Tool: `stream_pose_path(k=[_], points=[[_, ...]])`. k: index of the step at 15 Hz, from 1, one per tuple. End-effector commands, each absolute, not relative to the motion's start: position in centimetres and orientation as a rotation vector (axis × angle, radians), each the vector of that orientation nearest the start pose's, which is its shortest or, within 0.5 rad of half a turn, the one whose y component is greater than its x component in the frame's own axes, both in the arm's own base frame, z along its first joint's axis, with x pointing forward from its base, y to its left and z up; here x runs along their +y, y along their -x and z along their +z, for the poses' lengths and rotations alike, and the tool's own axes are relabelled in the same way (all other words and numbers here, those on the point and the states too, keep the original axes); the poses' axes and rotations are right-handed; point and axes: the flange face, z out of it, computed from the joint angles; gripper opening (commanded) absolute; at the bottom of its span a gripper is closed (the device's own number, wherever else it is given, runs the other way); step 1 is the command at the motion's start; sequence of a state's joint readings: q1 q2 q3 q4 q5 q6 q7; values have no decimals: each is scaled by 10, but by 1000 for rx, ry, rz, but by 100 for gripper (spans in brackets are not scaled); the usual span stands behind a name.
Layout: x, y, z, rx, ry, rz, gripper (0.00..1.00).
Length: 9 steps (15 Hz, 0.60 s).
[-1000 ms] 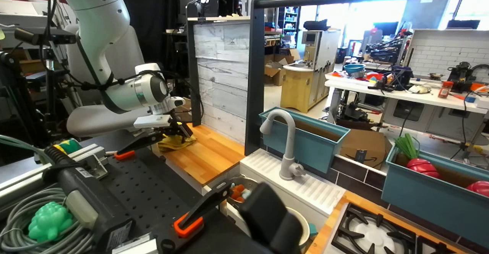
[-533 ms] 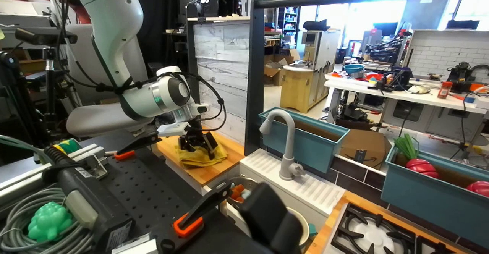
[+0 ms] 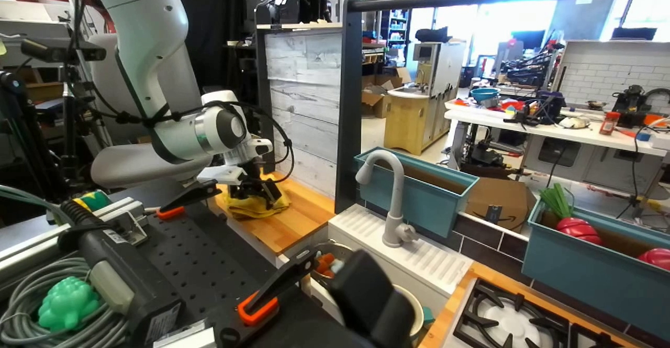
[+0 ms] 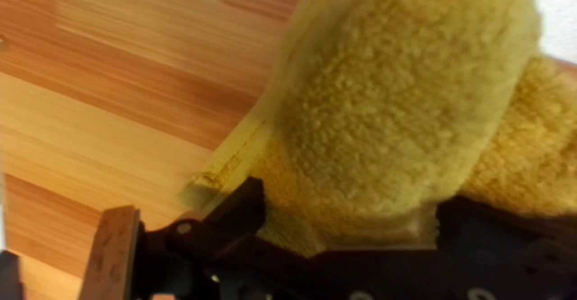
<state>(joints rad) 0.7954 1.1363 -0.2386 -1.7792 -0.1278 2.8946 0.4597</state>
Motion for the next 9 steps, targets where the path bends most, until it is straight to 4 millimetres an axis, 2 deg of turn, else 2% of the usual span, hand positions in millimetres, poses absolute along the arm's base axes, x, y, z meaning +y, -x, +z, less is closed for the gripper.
stream_pose_path(k=[1, 2, 4, 6, 9], points=[[378, -452, -98, -710, 3140, -182, 100], [391, -444, -106, -717, 3123, -173, 100], [382, -452, -111, -666, 3132, -164, 100], [343, -467, -111, -530, 3190, -159, 100], [299, -481, -94, -263, 3241, -143, 100]])
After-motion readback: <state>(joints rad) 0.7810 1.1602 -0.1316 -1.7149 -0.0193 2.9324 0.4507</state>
